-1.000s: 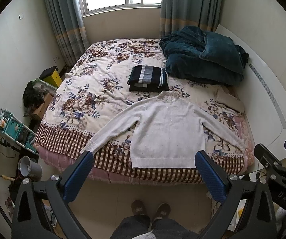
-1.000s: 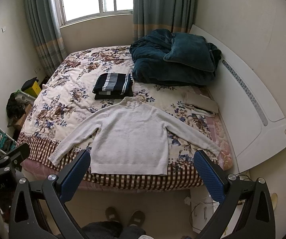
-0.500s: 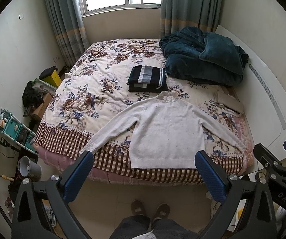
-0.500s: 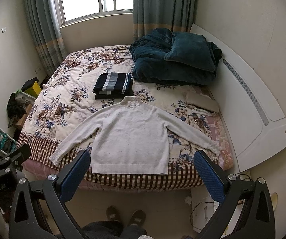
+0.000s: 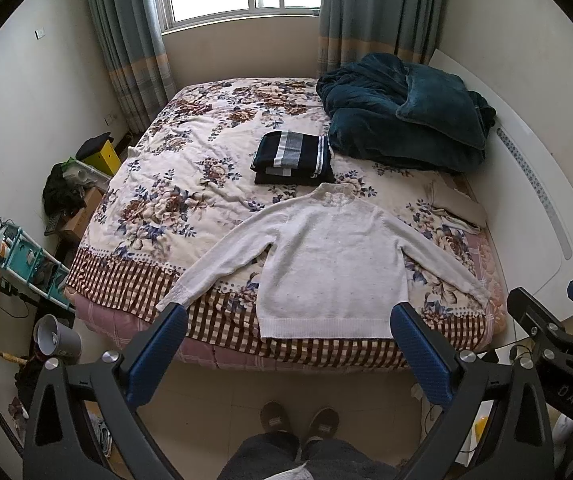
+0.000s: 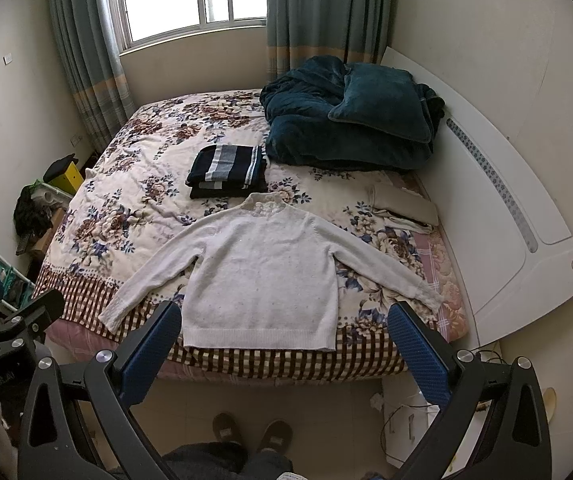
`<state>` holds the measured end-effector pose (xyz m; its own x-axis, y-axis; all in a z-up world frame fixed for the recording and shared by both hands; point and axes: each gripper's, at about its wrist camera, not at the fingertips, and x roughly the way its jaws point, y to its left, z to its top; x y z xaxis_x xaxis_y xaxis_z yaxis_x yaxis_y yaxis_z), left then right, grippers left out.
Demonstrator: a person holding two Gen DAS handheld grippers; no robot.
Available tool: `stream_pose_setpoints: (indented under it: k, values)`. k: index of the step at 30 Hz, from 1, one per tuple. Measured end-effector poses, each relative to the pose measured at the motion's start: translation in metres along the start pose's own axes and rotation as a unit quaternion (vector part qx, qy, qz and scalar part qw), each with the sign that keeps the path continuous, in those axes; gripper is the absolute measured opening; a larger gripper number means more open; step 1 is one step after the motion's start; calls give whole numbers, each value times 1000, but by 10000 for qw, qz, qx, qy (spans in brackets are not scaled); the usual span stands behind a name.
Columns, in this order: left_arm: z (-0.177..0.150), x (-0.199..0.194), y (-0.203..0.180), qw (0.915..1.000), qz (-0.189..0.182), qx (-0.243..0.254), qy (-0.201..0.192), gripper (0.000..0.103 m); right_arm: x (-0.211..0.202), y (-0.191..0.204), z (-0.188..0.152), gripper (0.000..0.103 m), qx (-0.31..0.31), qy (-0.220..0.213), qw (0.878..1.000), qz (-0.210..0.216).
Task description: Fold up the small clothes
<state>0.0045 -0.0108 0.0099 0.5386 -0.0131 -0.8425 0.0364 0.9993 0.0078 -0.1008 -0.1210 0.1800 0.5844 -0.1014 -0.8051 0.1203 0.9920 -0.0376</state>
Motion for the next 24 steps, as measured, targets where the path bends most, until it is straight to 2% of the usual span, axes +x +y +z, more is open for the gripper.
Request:
stream_pose_setpoints:
  k: [24]
  values:
    - [0,-1,-1,10000,-24,-2,-4,103,2,-6,0,103,-5,16,10000,22]
